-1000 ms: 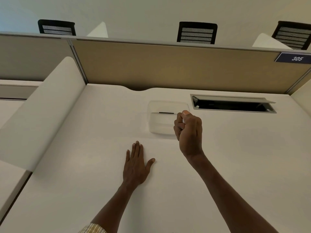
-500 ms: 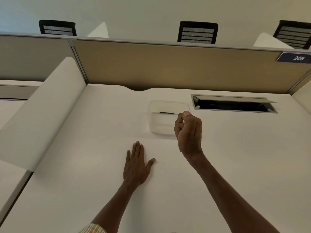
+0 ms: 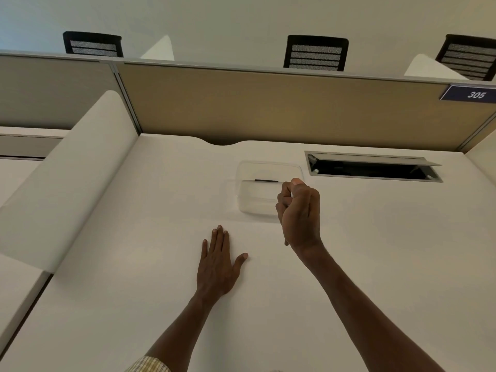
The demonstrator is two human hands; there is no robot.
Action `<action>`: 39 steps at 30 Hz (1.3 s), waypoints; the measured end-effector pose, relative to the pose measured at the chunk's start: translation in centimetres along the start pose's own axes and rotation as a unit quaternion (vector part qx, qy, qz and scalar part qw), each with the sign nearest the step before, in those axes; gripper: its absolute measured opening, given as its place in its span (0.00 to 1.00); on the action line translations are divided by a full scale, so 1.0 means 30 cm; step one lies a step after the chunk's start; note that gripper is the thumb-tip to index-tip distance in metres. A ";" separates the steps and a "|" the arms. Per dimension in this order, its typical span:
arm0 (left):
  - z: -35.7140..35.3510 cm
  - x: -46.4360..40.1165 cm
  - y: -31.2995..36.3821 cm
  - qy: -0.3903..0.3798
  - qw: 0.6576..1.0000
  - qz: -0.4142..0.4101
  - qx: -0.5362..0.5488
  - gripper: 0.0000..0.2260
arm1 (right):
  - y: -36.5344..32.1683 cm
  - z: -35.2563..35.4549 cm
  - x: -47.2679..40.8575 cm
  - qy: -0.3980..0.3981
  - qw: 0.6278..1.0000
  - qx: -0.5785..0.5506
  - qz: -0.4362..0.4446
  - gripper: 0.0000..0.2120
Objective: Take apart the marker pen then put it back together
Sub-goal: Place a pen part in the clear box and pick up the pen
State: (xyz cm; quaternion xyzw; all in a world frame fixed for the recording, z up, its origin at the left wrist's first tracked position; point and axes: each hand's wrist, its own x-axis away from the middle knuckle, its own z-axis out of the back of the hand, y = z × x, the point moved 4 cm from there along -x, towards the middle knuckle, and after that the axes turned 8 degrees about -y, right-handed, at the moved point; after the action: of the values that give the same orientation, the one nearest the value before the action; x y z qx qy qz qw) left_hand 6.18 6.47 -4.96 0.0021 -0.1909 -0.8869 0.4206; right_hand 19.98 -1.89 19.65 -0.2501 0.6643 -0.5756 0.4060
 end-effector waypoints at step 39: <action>0.180 0.006 0.105 0.004 0.954 0.019 0.299 0.27 | 0.059 0.066 -0.010 0.052 0.972 -0.216 -0.082 0.20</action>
State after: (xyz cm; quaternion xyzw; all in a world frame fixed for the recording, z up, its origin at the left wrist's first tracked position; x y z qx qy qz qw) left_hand 7.51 6.35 1.15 0.1277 -0.4458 -0.7808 0.4187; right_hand 22.01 -2.40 17.98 -0.3555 0.7700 -0.4623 0.2587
